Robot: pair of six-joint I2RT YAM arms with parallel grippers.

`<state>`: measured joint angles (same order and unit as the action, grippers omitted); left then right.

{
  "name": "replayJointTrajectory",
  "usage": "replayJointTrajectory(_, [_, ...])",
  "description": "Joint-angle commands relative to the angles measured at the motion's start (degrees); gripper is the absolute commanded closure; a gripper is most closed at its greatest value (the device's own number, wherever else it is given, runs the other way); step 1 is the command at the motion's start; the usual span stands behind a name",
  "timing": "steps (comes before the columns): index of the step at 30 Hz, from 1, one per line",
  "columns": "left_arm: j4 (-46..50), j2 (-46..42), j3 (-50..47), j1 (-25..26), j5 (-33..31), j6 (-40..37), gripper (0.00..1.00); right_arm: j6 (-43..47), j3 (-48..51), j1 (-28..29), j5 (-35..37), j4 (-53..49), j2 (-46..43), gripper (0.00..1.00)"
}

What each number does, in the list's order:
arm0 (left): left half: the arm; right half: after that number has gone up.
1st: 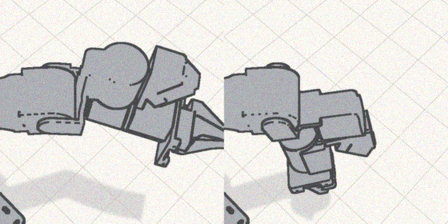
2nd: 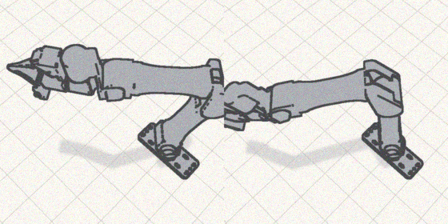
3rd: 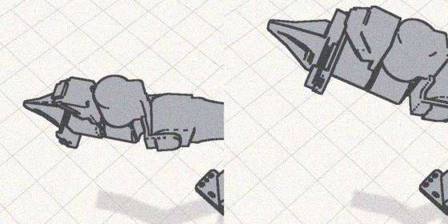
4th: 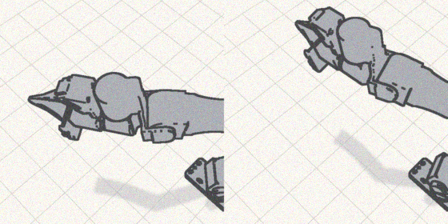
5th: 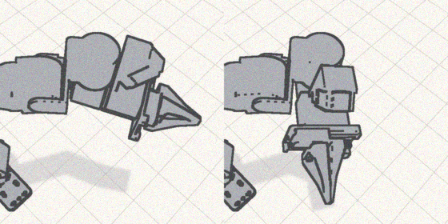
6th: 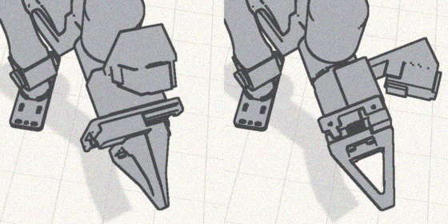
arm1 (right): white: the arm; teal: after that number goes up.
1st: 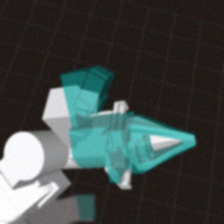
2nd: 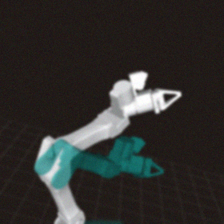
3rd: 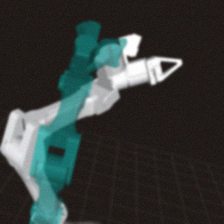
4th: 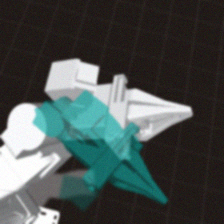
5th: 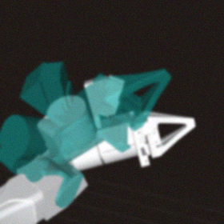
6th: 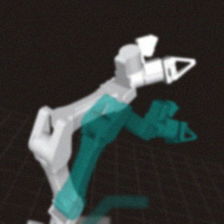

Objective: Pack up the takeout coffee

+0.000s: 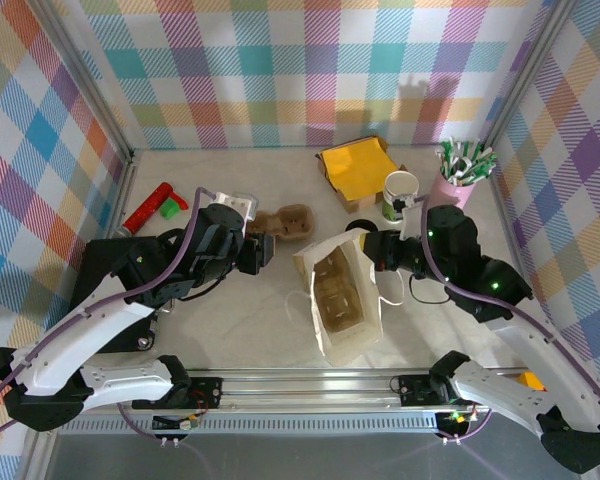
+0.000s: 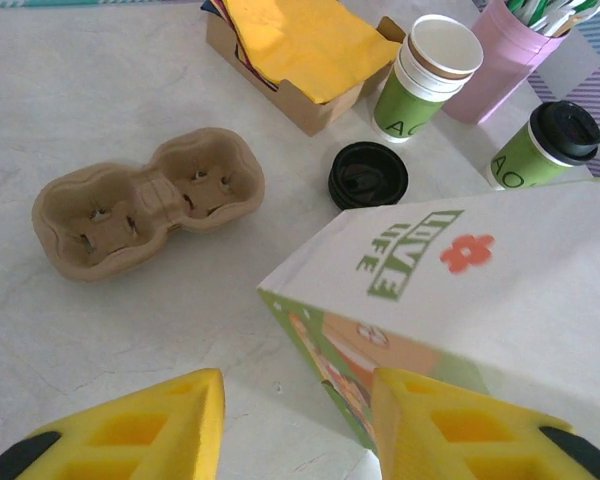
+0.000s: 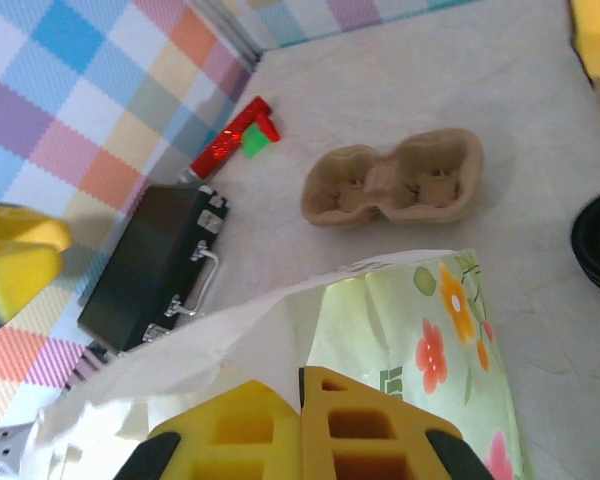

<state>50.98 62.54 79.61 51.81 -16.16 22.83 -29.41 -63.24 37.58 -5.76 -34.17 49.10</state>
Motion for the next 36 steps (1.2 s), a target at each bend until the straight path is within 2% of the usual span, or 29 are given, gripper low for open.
replayJointTrajectory(1, [-0.1, -0.8, -1.2, -0.7, -1.2, -1.1, 0.57, 4.3, 1.5, 0.5, -3.8, 5.7, -2.6, 1.0])
replayJointTrajectory(7, [-0.1, -0.4, -1.0, -0.9, -1.4, -1.3, 0.57, 5.7, 3.7, 0.6, -6.0, 8.9, -5.1, 1.0])
replayJointTrajectory(12, [0.0, -0.3, -0.7, -1.2, -1.6, -1.4, 0.56, 3.1, 2.9, 0.6, -3.0, 7.2, -4.0, 1.0])
replayJointTrajectory(22, [-0.1, 0.4, -0.4, -1.4, -1.0, -1.0, 0.56, -12.4, -4.6, 0.6, 3.0, -2.1, 6.5, 0.99])
replayJointTrajectory(28, [-0.1, -0.6, -1.4, -1.4, -1.3, -0.6, 0.55, -14.0, -6.8, 0.2, 4.9, -4.5, 11.5, 0.95])
replayJointTrajectory(33, [0.2, -1.3, -1.9, -1.5, -1.7, -0.3, 0.55, -15.1, -8.0, -1.6, 1.8, -4.8, 16.2, 0.95])
replayJointTrajectory(36, [0.3, -2.0, -2.5, -1.5, -2.1, -0.2, 0.55, -15.6, -8.8, -1.9, 2.3, -5.5, 17.9, 0.93])
